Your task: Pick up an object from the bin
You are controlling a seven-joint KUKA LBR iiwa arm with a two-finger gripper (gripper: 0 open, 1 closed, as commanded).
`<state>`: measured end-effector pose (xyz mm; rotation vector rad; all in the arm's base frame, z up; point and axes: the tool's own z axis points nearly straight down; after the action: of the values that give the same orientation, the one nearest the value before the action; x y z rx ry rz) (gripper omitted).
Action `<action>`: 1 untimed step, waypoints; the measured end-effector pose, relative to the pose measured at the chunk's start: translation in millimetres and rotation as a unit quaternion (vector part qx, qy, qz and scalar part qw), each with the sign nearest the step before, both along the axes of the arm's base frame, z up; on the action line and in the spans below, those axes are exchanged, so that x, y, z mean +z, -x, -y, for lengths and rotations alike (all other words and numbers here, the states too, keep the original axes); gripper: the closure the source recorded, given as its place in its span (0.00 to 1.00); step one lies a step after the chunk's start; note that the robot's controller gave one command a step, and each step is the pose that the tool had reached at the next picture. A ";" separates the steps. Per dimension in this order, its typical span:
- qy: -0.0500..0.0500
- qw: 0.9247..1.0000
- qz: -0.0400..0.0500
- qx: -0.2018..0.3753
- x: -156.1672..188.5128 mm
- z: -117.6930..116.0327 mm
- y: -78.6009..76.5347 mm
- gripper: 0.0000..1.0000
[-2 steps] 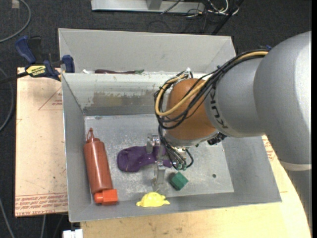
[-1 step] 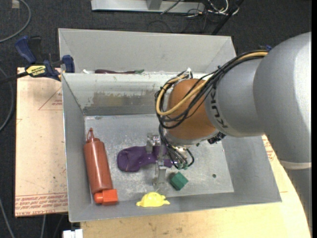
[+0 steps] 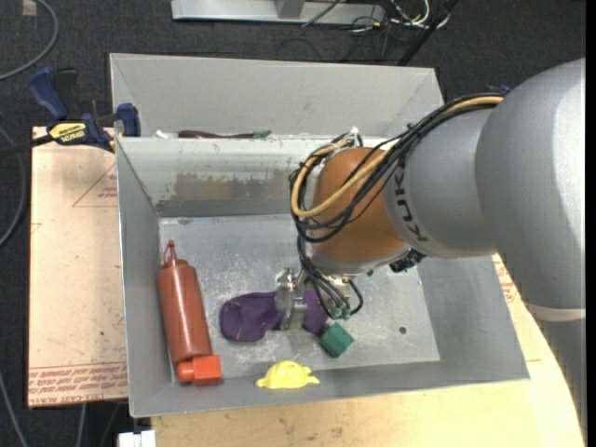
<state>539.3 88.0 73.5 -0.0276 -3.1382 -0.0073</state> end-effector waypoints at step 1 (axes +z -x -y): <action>0.000 1.000 0.000 0.000 0.0 0.0 0.0 1.00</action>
Offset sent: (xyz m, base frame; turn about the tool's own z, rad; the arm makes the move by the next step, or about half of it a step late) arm 0.0000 0.0000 0.0367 0.0000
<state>539.3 87.9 73.5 -0.0277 -3.1382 -0.0074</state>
